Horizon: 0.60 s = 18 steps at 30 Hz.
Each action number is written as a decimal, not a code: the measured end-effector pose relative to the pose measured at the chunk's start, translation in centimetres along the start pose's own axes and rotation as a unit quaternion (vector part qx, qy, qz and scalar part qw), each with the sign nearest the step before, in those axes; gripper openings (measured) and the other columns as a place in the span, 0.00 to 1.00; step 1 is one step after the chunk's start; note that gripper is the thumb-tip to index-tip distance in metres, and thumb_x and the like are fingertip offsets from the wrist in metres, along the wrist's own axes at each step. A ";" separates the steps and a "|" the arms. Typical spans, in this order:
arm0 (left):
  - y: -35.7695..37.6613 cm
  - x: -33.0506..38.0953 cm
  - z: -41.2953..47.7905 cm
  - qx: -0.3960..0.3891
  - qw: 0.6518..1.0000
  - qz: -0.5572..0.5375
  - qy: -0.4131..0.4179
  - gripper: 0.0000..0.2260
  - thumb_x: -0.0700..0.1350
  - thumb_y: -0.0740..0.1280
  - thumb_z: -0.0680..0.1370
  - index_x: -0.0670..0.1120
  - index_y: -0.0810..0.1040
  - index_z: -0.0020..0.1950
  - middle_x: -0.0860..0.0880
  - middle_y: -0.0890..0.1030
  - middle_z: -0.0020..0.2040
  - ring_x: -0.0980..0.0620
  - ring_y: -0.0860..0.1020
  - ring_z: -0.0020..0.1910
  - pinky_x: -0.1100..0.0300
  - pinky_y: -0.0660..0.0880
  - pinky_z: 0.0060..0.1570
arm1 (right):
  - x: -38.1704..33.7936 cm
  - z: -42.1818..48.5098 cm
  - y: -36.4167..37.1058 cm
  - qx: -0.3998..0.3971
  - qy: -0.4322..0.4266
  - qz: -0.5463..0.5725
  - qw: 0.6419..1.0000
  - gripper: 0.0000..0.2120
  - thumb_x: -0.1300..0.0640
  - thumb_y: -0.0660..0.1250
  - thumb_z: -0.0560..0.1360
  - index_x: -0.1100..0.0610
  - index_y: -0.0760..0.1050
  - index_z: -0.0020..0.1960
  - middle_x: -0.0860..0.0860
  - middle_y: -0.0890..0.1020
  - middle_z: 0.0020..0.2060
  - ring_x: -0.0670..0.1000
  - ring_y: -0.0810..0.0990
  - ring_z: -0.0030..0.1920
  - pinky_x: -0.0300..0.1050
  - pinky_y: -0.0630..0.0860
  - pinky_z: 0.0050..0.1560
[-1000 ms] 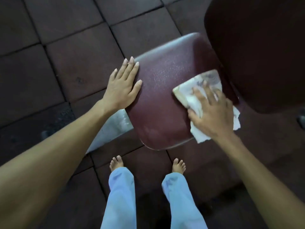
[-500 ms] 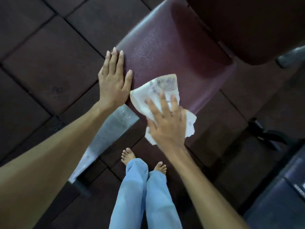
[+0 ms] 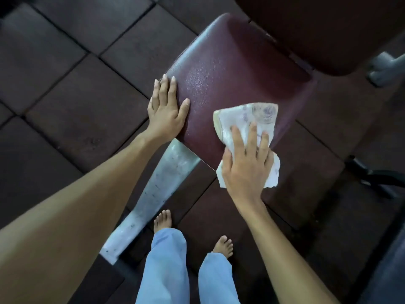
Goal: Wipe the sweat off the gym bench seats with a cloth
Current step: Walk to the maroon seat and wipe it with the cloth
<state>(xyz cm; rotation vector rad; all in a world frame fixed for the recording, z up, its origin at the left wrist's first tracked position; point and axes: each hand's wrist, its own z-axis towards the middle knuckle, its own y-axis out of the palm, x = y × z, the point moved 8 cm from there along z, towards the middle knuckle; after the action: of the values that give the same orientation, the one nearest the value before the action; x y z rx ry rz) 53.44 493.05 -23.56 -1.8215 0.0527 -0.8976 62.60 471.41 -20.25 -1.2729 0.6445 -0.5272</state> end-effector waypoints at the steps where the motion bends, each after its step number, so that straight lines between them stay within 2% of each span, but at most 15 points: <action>1: 0.0 0.2 -0.1 0.000 1.000 0.001 0.001 0.29 0.57 0.51 0.82 0.48 0.46 0.79 0.49 0.44 0.79 0.49 0.39 0.77 0.46 0.44 0.75 | 0.3 -0.7 -0.2 -0.003 -0.011 -0.001 1.000 0.23 0.48 0.60 0.78 0.47 0.69 0.73 0.53 0.66 0.75 0.61 0.67 0.73 0.60 0.70 0.61; 5: -0.3 -0.4 0.1 -0.025 1.000 0.011 0.014 0.30 0.59 0.54 0.81 0.48 0.49 0.79 0.49 0.48 0.79 0.48 0.43 0.77 0.46 0.46 0.73 | 2.6 -2.0 -0.2 0.000 0.066 0.018 0.998 0.23 0.45 0.59 0.77 0.45 0.70 0.71 0.52 0.66 0.75 0.59 0.65 0.73 0.59 0.71 0.61; 7: -1.2 -0.8 0.3 -0.020 0.997 0.049 0.063 0.31 0.61 0.55 0.80 0.48 0.51 0.78 0.47 0.52 0.77 0.46 0.48 0.76 0.45 0.51 0.72 | 1.3 -1.9 0.0 0.038 0.119 0.024 0.992 0.21 0.48 0.61 0.78 0.46 0.72 0.70 0.52 0.68 0.74 0.60 0.67 0.73 0.59 0.70 0.61; 9: -1.4 -1.1 0.6 -0.035 0.992 0.062 0.106 0.32 0.62 0.53 0.79 0.47 0.52 0.78 0.46 0.53 0.77 0.45 0.50 0.75 0.45 0.52 0.71 | -2.1 -1.5 0.4 0.075 0.127 0.004 0.989 0.19 0.50 0.61 0.78 0.48 0.74 0.69 0.52 0.72 0.72 0.60 0.70 0.71 0.58 0.70 0.60; 12: -0.8 -2.1 0.9 -0.060 0.989 0.041 0.128 0.33 0.62 0.48 0.78 0.48 0.50 0.79 0.47 0.49 0.78 0.47 0.46 0.76 0.55 0.45 0.71 | -6.9 0.5 1.2 0.106 0.129 0.007 0.986 0.19 0.50 0.62 0.78 0.48 0.76 0.68 0.51 0.74 0.70 0.60 0.71 0.70 0.58 0.68 0.62; 15: -0.7 -2.5 0.6 -0.044 0.987 0.030 0.152 0.32 0.62 0.46 0.77 0.49 0.50 0.79 0.49 0.48 0.79 0.54 0.44 0.75 0.65 0.39 0.67 | -7.7 1.6 1.3 0.098 0.150 0.021 0.984 0.19 0.51 0.61 0.79 0.49 0.75 0.69 0.50 0.72 0.72 0.59 0.70 0.71 0.58 0.67 0.64; 18: -0.8 -2.4 0.5 -0.037 0.988 0.017 0.148 0.32 0.62 0.46 0.78 0.49 0.50 0.79 0.49 0.48 0.79 0.54 0.44 0.75 0.67 0.38 0.67 | -6.2 2.0 1.1 0.067 0.105 0.015 0.992 0.20 0.50 0.61 0.78 0.49 0.75 0.68 0.49 0.73 0.71 0.58 0.71 0.71 0.57 0.67 0.62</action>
<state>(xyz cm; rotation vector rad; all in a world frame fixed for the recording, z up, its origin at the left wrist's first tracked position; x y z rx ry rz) 51.71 494.82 -24.28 -1.7361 0.3070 -1.1473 59.62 477.26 -20.09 -1.0878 0.7892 -0.6732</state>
